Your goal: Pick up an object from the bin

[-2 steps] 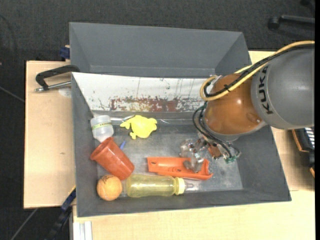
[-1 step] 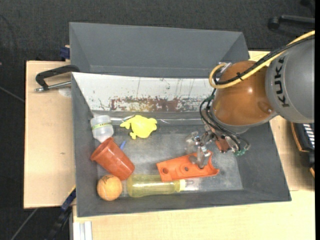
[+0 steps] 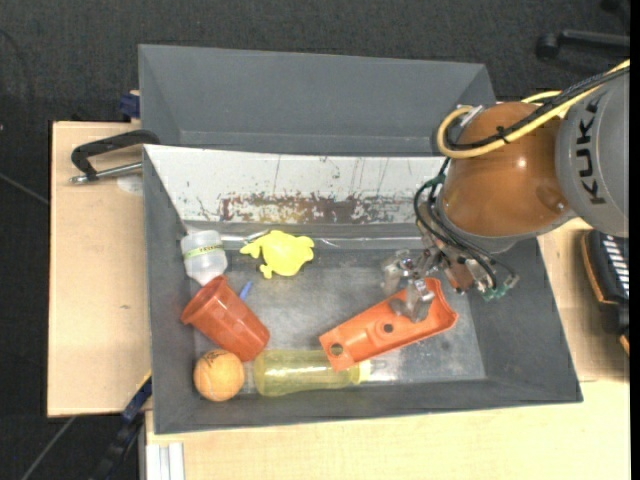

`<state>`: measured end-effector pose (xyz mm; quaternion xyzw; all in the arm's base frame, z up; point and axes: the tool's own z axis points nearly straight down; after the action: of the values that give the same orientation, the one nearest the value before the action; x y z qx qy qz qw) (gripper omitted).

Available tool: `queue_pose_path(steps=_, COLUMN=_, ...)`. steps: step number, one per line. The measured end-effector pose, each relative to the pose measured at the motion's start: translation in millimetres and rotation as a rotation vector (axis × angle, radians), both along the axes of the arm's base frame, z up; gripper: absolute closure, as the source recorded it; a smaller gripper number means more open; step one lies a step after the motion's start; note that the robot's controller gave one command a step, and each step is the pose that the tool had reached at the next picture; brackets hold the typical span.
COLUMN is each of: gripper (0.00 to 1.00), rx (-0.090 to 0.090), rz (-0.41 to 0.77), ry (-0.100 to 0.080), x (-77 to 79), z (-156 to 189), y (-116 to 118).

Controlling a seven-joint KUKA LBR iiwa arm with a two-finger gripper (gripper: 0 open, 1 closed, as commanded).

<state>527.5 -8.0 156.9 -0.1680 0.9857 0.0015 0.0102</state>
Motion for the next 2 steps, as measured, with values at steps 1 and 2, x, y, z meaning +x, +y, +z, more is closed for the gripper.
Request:
queue_pose_path(steps=1, gripper=1.00, rx=0.001, rz=0.032, ry=0.014, x=-8.9, z=43.3, y=-2.2)
queue_pose_path(steps=2, gripper=1.00, rx=0.001, rz=0.023, ry=0.006, x=0.1, z=106.0, y=-9.1)
